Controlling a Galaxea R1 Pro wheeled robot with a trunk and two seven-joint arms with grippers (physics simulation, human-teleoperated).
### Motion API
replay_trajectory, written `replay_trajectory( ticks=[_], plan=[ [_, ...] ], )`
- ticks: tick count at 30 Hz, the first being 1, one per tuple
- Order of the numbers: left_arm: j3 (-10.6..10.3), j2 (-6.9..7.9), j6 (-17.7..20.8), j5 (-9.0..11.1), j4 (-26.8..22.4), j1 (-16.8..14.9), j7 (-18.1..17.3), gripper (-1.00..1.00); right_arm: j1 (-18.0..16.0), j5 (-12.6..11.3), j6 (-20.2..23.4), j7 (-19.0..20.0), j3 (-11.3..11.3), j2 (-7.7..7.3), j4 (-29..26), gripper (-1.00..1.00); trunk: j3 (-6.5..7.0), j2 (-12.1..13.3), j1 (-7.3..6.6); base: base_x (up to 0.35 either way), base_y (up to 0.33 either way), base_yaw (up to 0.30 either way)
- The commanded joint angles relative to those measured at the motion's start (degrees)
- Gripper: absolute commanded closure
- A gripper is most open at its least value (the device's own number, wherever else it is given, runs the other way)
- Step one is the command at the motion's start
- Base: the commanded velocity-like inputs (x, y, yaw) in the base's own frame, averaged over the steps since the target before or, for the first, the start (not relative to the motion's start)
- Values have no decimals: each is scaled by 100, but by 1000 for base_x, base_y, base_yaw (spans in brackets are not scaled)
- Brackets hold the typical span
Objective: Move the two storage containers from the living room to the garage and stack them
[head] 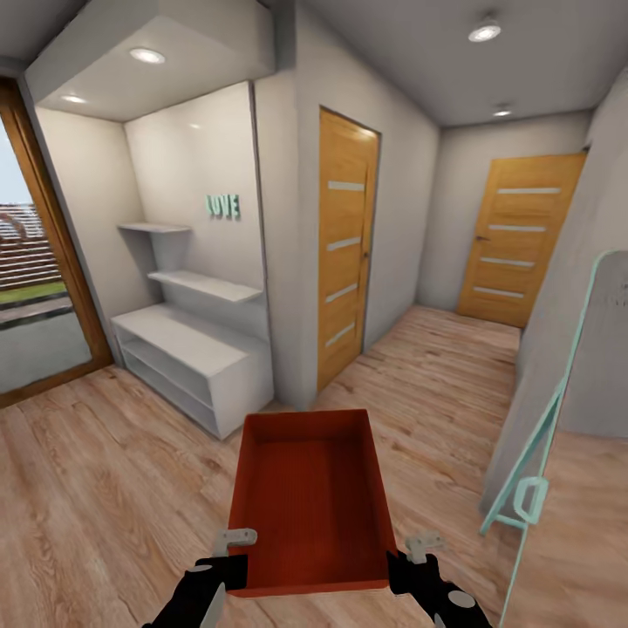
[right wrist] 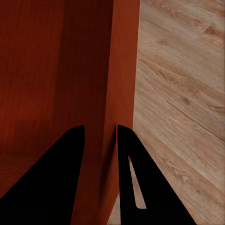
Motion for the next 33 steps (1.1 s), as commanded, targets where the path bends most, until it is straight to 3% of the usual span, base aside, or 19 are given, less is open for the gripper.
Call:
replay_trajectory(
  ticks=[1, 33],
  plan=[
    [36, 167, 50, -112, 1, -2, 127, 100, 0, 20, -65, 8, 77, -13, -23, 100, -4, -5, 6, 325, 117, -138],
    [37, 170, 50, -112, 1, -2, 127, 100, 0, 11, -65, 8, 77, -13, -21, 100, 79, -5, 6, 322, 144, -253]
  ],
)
